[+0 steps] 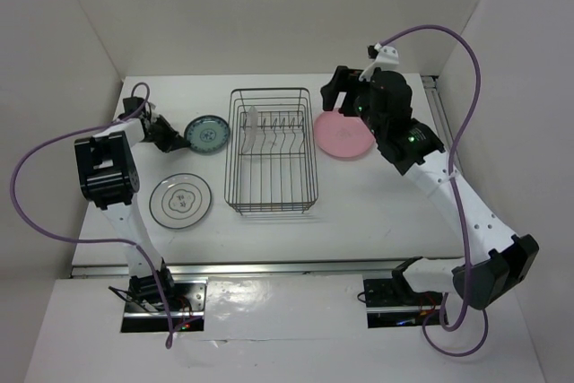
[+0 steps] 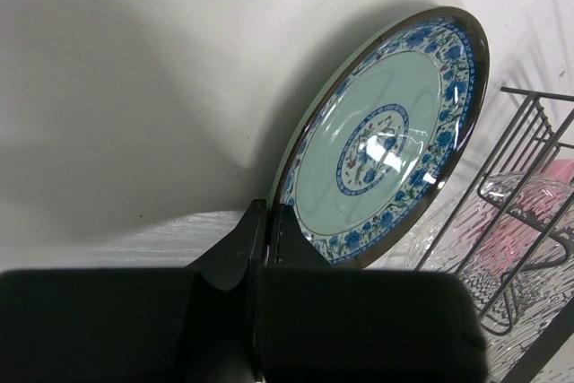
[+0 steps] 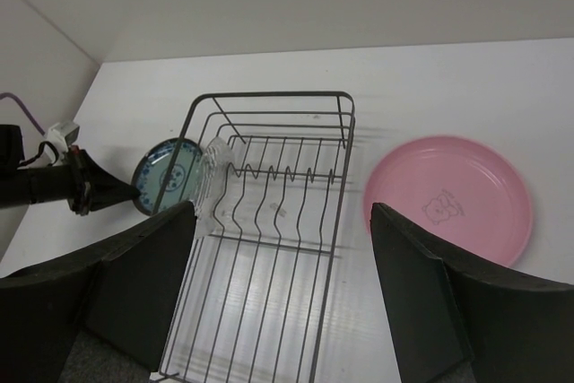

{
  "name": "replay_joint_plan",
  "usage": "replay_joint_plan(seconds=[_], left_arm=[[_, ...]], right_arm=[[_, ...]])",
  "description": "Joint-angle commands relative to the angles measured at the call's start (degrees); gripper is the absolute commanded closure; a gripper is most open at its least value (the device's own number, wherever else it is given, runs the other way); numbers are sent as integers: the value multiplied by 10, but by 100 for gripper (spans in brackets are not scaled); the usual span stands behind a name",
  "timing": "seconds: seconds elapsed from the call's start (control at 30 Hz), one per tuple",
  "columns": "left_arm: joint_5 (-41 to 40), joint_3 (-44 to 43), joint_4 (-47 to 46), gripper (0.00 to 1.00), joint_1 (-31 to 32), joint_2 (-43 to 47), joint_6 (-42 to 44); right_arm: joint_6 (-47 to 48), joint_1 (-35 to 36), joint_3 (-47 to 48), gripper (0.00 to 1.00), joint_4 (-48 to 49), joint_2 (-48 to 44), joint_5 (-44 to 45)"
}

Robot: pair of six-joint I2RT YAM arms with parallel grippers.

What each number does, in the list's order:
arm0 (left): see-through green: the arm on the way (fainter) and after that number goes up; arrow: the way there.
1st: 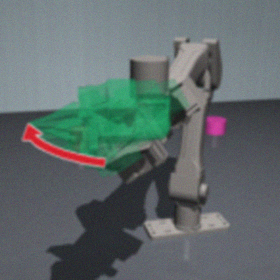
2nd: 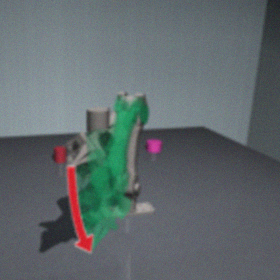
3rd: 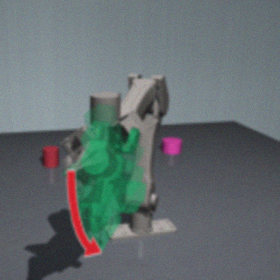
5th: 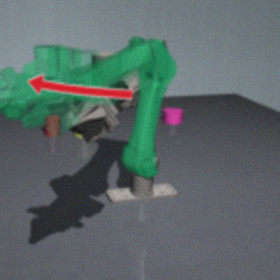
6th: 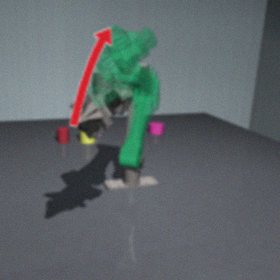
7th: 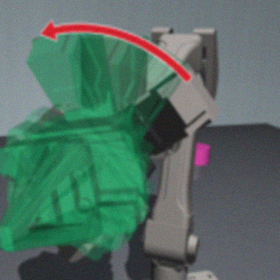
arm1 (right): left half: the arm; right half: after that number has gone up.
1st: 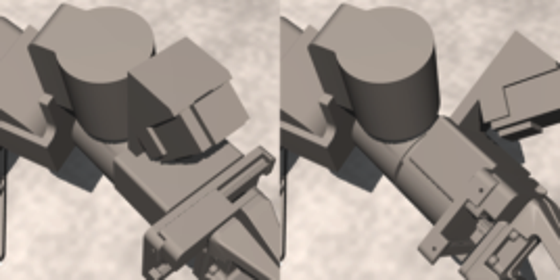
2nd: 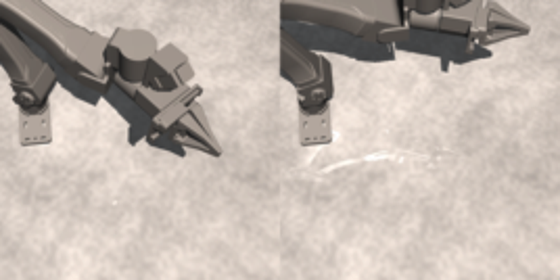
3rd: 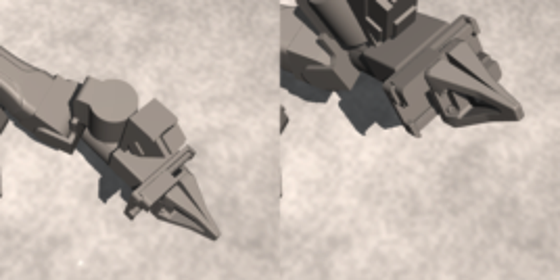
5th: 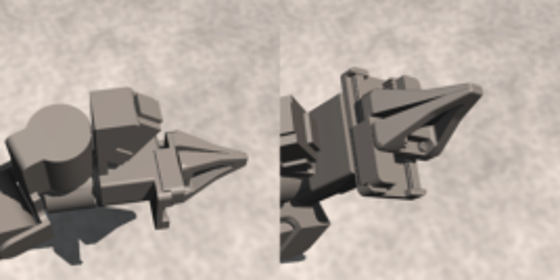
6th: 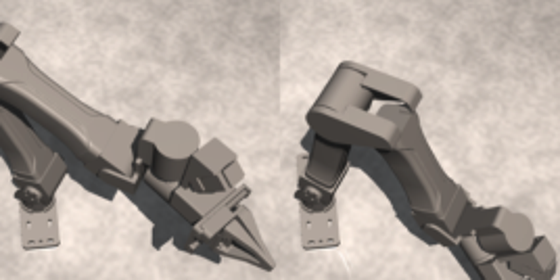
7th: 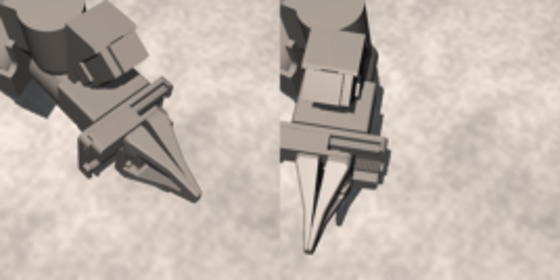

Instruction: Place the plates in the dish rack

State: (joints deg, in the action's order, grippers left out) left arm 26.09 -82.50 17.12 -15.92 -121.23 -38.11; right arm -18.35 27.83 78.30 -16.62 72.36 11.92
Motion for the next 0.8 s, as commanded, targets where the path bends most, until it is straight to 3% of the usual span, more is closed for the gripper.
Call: replay_joint_plan(seconds=[0.0, 0.13, 0.27, 0.6, 0.77], left_arm=[[-53, -5, 30, 100, 3, -27, -5], [-92, 14, 13, 100, 3, 25, -10], [-66, 52, -56, 100, -3, 91, -10], [-123, 74, -86, 100, -15, 226, -22], [-106, 91, -117, 100, -15, 329, -17]], right_arm=[[-4, -6, -10, 14, 32, -23, -17], [-9, -11, -16, 14, 32, -23, -23], [-9, -23, -38, 14, 45, -23, -65], [-17, -52, -66, 14, 71, -6, -124], [2, -70, -102, 14, 146, 8, -201]])
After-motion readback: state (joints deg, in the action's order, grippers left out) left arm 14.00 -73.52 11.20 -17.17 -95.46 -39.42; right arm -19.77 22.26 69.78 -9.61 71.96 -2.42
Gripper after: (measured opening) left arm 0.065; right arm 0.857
